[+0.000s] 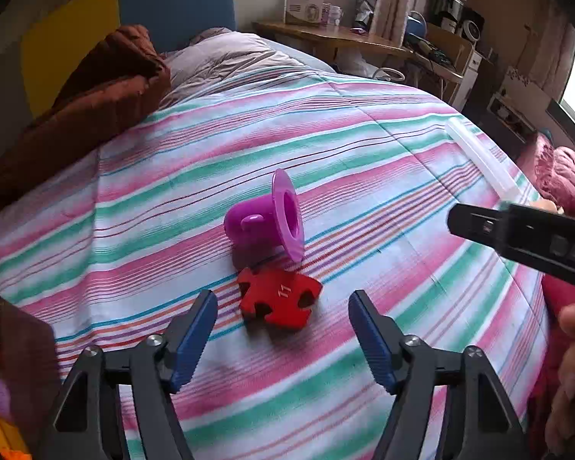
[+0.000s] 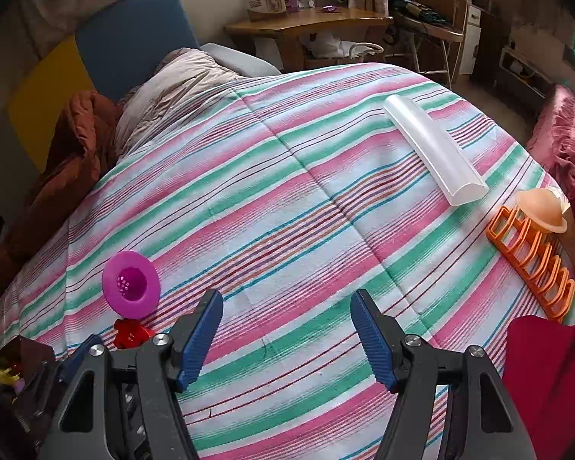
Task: Organize rigid objects
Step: 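Move both open tools back toward the magenta cup and red puzzle piece, then grasp the red puzzle piece with the left tool, then grasp the magenta suction-cup piece with the right tool while left holds the red puzzle piece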
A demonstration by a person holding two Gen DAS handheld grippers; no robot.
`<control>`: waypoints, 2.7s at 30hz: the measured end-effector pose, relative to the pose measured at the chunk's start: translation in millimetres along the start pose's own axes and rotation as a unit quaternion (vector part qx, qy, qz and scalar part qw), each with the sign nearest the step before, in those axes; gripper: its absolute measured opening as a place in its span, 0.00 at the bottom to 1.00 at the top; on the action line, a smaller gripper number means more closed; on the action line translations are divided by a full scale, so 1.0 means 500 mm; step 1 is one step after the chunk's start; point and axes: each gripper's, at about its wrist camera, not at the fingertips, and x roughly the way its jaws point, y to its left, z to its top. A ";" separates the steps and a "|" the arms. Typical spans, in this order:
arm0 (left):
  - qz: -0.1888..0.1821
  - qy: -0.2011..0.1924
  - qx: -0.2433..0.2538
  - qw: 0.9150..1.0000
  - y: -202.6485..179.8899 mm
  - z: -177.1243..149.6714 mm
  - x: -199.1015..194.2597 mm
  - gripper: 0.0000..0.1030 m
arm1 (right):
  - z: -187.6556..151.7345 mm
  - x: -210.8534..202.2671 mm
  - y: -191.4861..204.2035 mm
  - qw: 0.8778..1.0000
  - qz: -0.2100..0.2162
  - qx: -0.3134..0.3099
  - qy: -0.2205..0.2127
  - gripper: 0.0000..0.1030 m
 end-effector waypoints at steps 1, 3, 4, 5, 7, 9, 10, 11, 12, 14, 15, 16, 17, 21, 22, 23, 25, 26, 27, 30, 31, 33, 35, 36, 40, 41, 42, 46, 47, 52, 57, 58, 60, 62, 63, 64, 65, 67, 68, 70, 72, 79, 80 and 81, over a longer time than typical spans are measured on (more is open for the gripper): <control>-0.002 -0.001 -0.003 1.000 0.003 0.000 0.007 0.61 | 0.002 0.001 0.001 1.000 0.000 -0.001 0.000 0.68; -0.002 -0.003 -0.001 1.000 0.006 -0.004 0.018 0.49 | 0.001 0.001 0.003 1.000 -0.001 -0.003 0.000 0.68; 0.003 -0.014 0.004 1.000 0.005 -0.008 0.018 0.47 | 0.001 0.001 0.002 1.000 -0.001 -0.004 0.000 0.68; 0.005 -0.025 0.013 1.000 0.002 -0.014 0.017 0.46 | 0.000 0.001 0.004 1.000 0.000 -0.005 0.001 0.68; 0.004 -0.039 0.027 0.999 0.000 -0.024 0.014 0.46 | 0.000 -0.001 0.006 1.000 0.002 -0.007 0.000 0.68; -0.001 -0.042 0.022 0.999 0.005 -0.026 0.010 0.46 | -0.001 -0.004 0.011 1.000 0.002 -0.012 -0.004 0.68; 0.001 -0.044 0.020 0.999 0.005 -0.029 0.007 0.46 | -0.001 -0.005 0.013 1.000 0.002 -0.015 -0.007 0.68; 0.003 -0.046 0.019 0.999 0.006 -0.032 0.005 0.46 | -0.001 -0.006 0.016 1.000 0.002 -0.018 -0.008 0.68; 0.005 -0.049 0.020 0.999 0.005 -0.038 0.000 0.46 | -0.002 -0.007 0.019 1.000 0.002 -0.022 -0.009 0.68; 0.009 -0.055 0.020 0.998 0.004 -0.050 -0.009 0.46 | -0.003 -0.009 0.023 1.000 0.001 -0.026 -0.011 0.68; 0.011 -0.057 0.018 0.998 0.004 -0.051 -0.009 0.46 | -0.003 -0.010 0.025 1.000 0.002 -0.028 -0.012 0.68; 0.012 -0.060 0.017 0.998 0.004 -0.056 -0.014 0.46 | -0.004 -0.011 0.026 0.999 0.002 -0.030 -0.014 0.68; 0.013 -0.061 0.016 0.998 0.005 -0.057 -0.015 0.46 | -0.004 -0.012 0.028 0.999 0.002 -0.031 -0.015 0.68; 0.011 -0.062 0.011 0.998 0.004 -0.073 -0.023 0.46 | -0.004 -0.017 0.034 0.999 0.000 -0.038 -0.020 0.68; 0.011 -0.060 0.010 0.998 0.004 -0.077 -0.025 0.46 | -0.004 -0.017 0.035 0.999 0.000 -0.040 -0.021 0.68; 0.012 -0.060 0.008 0.998 0.004 -0.082 -0.027 0.46 | -0.004 -0.018 0.036 0.999 0.000 -0.041 -0.022 0.68; 0.010 -0.062 0.006 0.998 0.003 -0.089 -0.033 0.46 | -0.005 -0.020 0.037 0.999 0.000 -0.043 -0.024 0.68; 0.010 -0.064 0.005 0.998 0.001 -0.092 -0.036 0.46 | -0.005 -0.020 0.038 0.999 -0.001 -0.045 -0.025 0.68; 0.011 -0.067 0.005 0.998 0.000 -0.094 -0.039 0.46 | -0.005 -0.020 0.040 0.999 -0.002 -0.046 -0.025 0.68; 0.012 -0.081 0.008 0.997 -0.006 -0.105 -0.055 0.46 | -0.006 -0.022 0.043 0.998 -0.003 -0.050 -0.030 0.68; 0.013 -0.087 0.010 0.996 -0.008 -0.107 -0.061 0.46 | -0.006 -0.024 0.044 0.998 -0.002 -0.051 -0.032 0.68; 0.016 -0.102 0.016 0.995 -0.015 -0.114 -0.075 0.46 | -0.006 -0.025 0.048 0.998 -0.001 -0.055 -0.035 0.68; 0.021 -0.117 0.021 0.993 -0.020 -0.121 -0.089 0.46 | -0.007 -0.027 0.054 0.997 0.001 -0.062 -0.038 0.68; 0.023 -0.125 0.022 0.992 -0.021 -0.125 -0.095 0.46 | -0.008 -0.027 0.056 0.997 0.001 -0.066 -0.039 0.68; 0.019 -0.137 0.024 0.990 -0.023 -0.140 -0.114 0.46 | -0.010 -0.030 0.067 0.996 0.001 -0.078 -0.045 0.68; 0.019 -0.139 0.023 0.990 -0.022 -0.144 -0.118 0.46 | -0.010 -0.031 0.068 0.996 0.001 -0.080 -0.046 0.68; 0.018 -0.141 0.022 0.990 -0.020 -0.146 -0.122 0.46 | -0.012 -0.031 0.070 0.995 0.000 -0.084 -0.048 0.68; 0.014 -0.145 0.012 0.989 -0.014 -0.167 -0.139 0.46 | -0.015 -0.032 0.079 0.994 0.002 -0.094 -0.050 0.68; 0.013 -0.145 0.008 0.989 -0.011 -0.172 -0.143 0.46 | -0.016 -0.033 0.082 0.994 0.002 -0.098 -0.052 0.68; -0.001 -0.148 0.002 0.989 -0.006 -0.206 -0.180 0.46 | -0.020 -0.028 0.094 0.992 0.017 -0.112 -0.047 0.68; -0.026 -0.145 -0.002 0.989 0.005 -0.248 -0.223 0.46 | -0.027 -0.017 0.098 0.993 0.041 -0.110 -0.030 0.68; -0.034 -0.146 -0.005 0.989 0.010 -0.258 -0.236 0.46 | -0.029 -0.015 0.102 0.992 0.047 -0.112 -0.026 0.68; -0.041 -0.147 -0.002 0.988 0.015 -0.275 -0.261 0.46 | -0.038 -0.013 0.117 0.990 0.064 -0.124 -0.017 0.71; -0.046 -0.153 0.005 0.987 0.024 -0.295 -0.293 0.46 | -0.042 -0.009 0.131 0.988 0.080 -0.130 -0.008 0.74; -0.046 -0.156 0.009 0.987 0.028 -0.302 -0.305 0.46 | -0.043 -0.007 0.139 0.988 0.089 -0.129 -0.001 0.74; -0.045 -0.161 0.014 0.986 0.034 -0.311 -0.321 0.46 | -0.041 -0.004 0.147 0.987 0.095 -0.126 0.004 0.75; -0.044 -0.164 0.015 0.985 0.039 -0.317 -0.332 0.46 | -0.037 -0.001 0.159 0.987 0.098 -0.125 0.008 0.76; -0.046 -0.171 0.014 0.984 0.052 -0.330 -0.356 0.46 | -0.029 0.004 0.179 0.987 0.094 -0.127 0.003 0.76; -0.044 -0.173 0.011 0.984 0.060 -0.335 -0.366 0.46 | -0.023 0.009 0.194 0.987 0.094 -0.129 0.000 0.77; -0.041 -0.177 0.004 0.983 0.078 -0.343 -0.385 0.46 | -0.013 0.020 0.218 0.987 0.089 -0.135 0.000 0.78; -0.033 -0.182 -0.002 0.983 0.095 -0.352 -0.400 0.46 | -0.006 0.039 0.242 0.987 0.078 -0.142 0.003 0.78; -0.010 -0.191 -0.018 0.981 0.144 -0.380 -0.440 0.46 | -0.004 0.099 0.262 0.989 0.057 -0.138 0.016 0.73; -0.008 -0.191 -0.018 0.981 0.147 -0.381 -0.442 0.46 | -0.008 0.107 0.259 0.989 0.054 -0.139 0.019 0.71; -0.006 -0.190 -0.020 0.981 0.152 -0.385 -0.443 0.46 | -0.012 0.111 0.254 0.989 0.055 -0.139 0.021 0.67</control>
